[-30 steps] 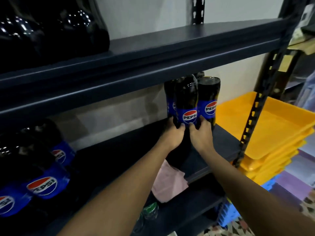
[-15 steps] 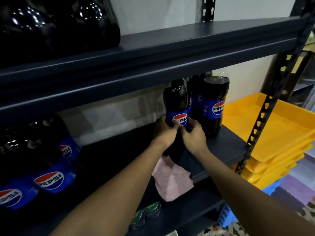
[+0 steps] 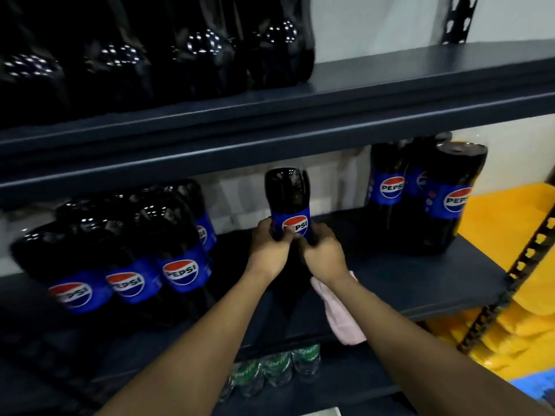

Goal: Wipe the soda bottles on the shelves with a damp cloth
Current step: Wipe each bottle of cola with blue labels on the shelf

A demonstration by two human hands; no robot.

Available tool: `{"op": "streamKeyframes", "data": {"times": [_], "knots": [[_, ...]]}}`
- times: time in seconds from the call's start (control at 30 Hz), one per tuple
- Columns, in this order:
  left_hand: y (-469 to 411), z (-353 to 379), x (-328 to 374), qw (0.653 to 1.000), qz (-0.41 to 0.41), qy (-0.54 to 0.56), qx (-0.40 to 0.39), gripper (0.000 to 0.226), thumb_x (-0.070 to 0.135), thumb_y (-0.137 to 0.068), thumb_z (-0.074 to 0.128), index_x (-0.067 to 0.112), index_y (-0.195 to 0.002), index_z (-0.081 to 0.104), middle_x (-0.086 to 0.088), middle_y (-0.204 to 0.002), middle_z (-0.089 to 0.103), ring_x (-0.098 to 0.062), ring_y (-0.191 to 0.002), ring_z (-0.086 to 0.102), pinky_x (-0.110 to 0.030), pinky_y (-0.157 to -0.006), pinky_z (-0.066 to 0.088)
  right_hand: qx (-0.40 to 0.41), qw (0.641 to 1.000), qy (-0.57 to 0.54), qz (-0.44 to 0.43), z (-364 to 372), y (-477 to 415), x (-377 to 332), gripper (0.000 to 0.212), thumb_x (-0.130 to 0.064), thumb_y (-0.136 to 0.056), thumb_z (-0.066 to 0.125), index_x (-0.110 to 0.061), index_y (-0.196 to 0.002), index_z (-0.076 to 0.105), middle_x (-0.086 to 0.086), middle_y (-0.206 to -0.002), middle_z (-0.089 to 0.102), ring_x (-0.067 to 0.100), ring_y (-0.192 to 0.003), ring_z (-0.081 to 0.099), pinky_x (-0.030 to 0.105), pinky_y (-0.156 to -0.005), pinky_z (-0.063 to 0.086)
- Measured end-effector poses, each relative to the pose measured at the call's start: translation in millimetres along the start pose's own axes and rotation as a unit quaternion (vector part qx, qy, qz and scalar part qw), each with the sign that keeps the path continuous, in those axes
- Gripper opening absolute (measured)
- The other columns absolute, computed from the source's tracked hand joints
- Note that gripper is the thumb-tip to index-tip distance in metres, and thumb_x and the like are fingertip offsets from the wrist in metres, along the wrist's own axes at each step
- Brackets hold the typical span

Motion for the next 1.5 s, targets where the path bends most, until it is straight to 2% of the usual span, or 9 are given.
{"op": "streamKeyframes", "data": {"times": [0.3,0.57,0.73,0.83,0.9,1.03,1.3,1.4,1.5], "knots": [[59.7,-63.5,-37.3,0.998,0.022,0.023,0.045,0.049,0.038,-0.096,0.076,0.027,-0.129,0.042,0.022,-0.123,0.056,-0.009,-0.121,0.06,-0.037,-0.11,0.048,-0.046,0.998,0.01,-0.047,31.6,73.2,-23.1,0.043,-0.039,-0.096,0.07,-0.018,-0.131,0.057,-0.007,-0.122,0.055,0.012,-0.11,0.059,0.032,-0.093,0.051],[104.2,-84.5,-49.5,0.999,0.049,0.012,0.016,0.095,0.066,-0.071,0.08,0.034,-0.151,0.042,0.016,-0.141,0.054,-0.007,-0.126,0.061,-0.041,-0.108,0.055,-0.026,0.996,0.005,-0.085,30.0,129.6,-31.9,0.051,-0.051,-0.094,0.067,-0.02,-0.133,0.056,-0.012,-0.12,0.054,0.005,-0.109,0.059,0.03,-0.089,0.055],[113.1,-89.9,-48.5,0.997,0.067,-0.033,0.003,0.085,0.071,-0.075,0.075,0.042,-0.148,0.043,0.015,-0.143,0.049,-0.001,-0.128,0.055,-0.035,-0.11,0.05,-0.098,0.988,0.054,-0.111,24.0,133.6,-24.8,0.055,-0.039,-0.096,0.068,-0.022,-0.145,0.05,-0.014,-0.131,0.052,0.005,-0.117,0.057,0.029,-0.098,0.051],[114.0,-90.5,-47.9,0.997,0.068,-0.026,0.009,0.082,0.068,-0.077,0.077,0.042,-0.147,0.044,0.015,-0.143,0.05,-0.003,-0.129,0.056,-0.039,-0.112,0.05,-0.076,0.963,0.205,-0.159,6.0,113.7,-5.6,0.05,-0.044,-0.095,0.065,-0.018,-0.138,0.06,-0.004,-0.137,0.058,0.018,-0.125,0.056,0.041,-0.106,0.046],[115.4,-89.1,-45.9,0.998,0.064,-0.02,0.011,0.072,0.059,-0.084,0.08,0.042,-0.145,0.045,0.015,-0.14,0.05,-0.005,-0.128,0.057,-0.041,-0.113,0.051,-0.049,0.928,0.351,-0.115,-9.1,92.2,18.9,0.059,-0.055,-0.095,0.059,-0.016,-0.14,0.059,0.003,-0.149,0.052,0.026,-0.137,0.047,0.045,-0.113,0.038],[117.1,-88.9,-43.5,0.998,0.058,-0.008,0.008,0.06,0.046,-0.09,0.08,0.047,-0.137,0.044,0.016,-0.139,0.049,-0.006,-0.127,0.057,-0.043,-0.112,0.052,-0.131,0.863,0.488,0.02,-14.1,70.6,68.8,0.086,-0.075,-0.094,0.035,-0.017,-0.158,0.031,0.0,-0.167,0.024,0.033,-0.15,0.022,0.055,-0.118,0.023],[117.7,-88.1,-46.4,0.998,0.054,-0.008,0.01,0.06,0.047,-0.09,0.081,0.049,-0.137,0.044,0.015,-0.141,0.05,-0.006,-0.125,0.06,-0.04,-0.11,0.053,-0.118,0.852,0.51,0.003,-3.4,64.3,74.2,0.052,-0.057,-0.105,0.029,-0.039,-0.153,0.036,-0.005,-0.162,0.031,0.033,-0.143,0.029,0.056,-0.108,0.031],[119.7,-88.1,-43.2,0.998,0.053,-0.011,0.007,0.06,0.044,-0.091,0.08,0.048,-0.137,0.043,0.013,-0.142,0.049,-0.003,-0.124,0.058,-0.037,-0.11,0.053,-0.117,0.88,0.46,0.002,-3.5,63.2,72.9,0.046,-0.056,-0.107,0.027,-0.047,-0.149,0.042,-0.01,-0.162,0.034,0.029,-0.149,0.025,0.058,-0.114,0.024],[120.1,-88.9,-41.3,0.998,0.052,-0.018,0.001,0.062,0.046,-0.09,0.08,0.047,-0.138,0.042,0.014,-0.142,0.049,-0.002,-0.126,0.056,-0.033,-0.109,0.051,-0.122,0.968,0.217,0.002,-5.1,67.1,43.7,0.045,-0.051,-0.108,0.035,-0.042,-0.151,0.045,-0.009,-0.16,0.041,0.023,-0.153,0.027,0.045,-0.12,0.021]]}}
Point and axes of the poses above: each hand's wrist, its own y-axis away from the middle knuckle, its own z-axis out of the palm, x = y × z, the point moved 6 cm from there along -y, towards the middle knuckle
